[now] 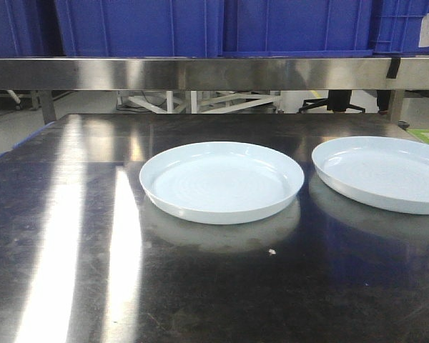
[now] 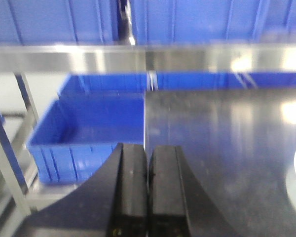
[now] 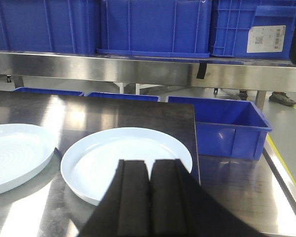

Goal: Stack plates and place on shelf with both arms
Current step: 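Reach the right gripper to the rim of the other white plate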

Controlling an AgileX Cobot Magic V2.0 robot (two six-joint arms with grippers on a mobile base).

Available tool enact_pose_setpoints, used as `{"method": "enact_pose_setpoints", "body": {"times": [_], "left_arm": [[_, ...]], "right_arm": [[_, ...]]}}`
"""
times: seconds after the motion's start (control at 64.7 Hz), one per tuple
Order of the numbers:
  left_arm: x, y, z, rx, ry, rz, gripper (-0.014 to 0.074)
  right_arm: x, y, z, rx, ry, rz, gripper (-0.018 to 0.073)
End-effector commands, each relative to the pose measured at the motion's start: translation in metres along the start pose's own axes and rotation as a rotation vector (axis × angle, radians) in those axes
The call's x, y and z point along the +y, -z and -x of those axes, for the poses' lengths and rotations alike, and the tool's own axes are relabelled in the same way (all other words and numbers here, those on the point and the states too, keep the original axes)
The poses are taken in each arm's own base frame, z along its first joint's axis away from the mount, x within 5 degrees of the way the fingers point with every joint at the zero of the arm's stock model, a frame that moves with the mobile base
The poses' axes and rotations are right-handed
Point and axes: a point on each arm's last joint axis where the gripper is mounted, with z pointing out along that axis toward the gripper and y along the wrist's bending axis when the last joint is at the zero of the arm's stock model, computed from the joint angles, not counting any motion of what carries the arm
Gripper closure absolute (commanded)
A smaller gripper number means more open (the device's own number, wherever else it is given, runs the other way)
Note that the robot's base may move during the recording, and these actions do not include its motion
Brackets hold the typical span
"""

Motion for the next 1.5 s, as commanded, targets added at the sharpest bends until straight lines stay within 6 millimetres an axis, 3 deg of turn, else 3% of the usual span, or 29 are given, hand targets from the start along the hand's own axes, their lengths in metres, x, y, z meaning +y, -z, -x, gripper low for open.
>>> {"method": "enact_pose_setpoints", "body": {"times": [0.0,0.634,0.788,0.897,1.098,1.36,1.484], "left_arm": [[0.002,0.006,0.018,-0.125,0.004,0.017,0.051],[0.002,0.012,0.02,-0.152,0.013,0.017,0.0514],[0.002,0.012,0.02,-0.152,0.013,0.017,0.0514],[0.002,0.012,0.02,-0.152,0.013,0.017,0.0514],[0.002,0.012,0.02,-0.152,0.013,0.017,0.0514],[0.002,0.012,0.02,-0.152,0.013,0.017,0.0514],[0.002,0.012,0.02,-0.152,0.013,0.017,0.0514]], "right_arm": [[0.001,0.002,0.01,-0.113,0.007,0.007,0.051],[0.001,0.002,0.01,-0.114,0.011,0.007,0.051],[0.001,0.004,0.021,-0.146,-0.111,0.013,0.051],[0.001,0.004,0.036,-0.058,-0.169,0.011,0.051],[0.0,-0.007,0.059,0.215,-0.054,-0.022,0.051],[-0.001,-0.051,0.071,0.652,-0.045,-0.055,0.051],[0.0,-0.072,0.075,0.759,-0.053,-0.059,0.051]]}}
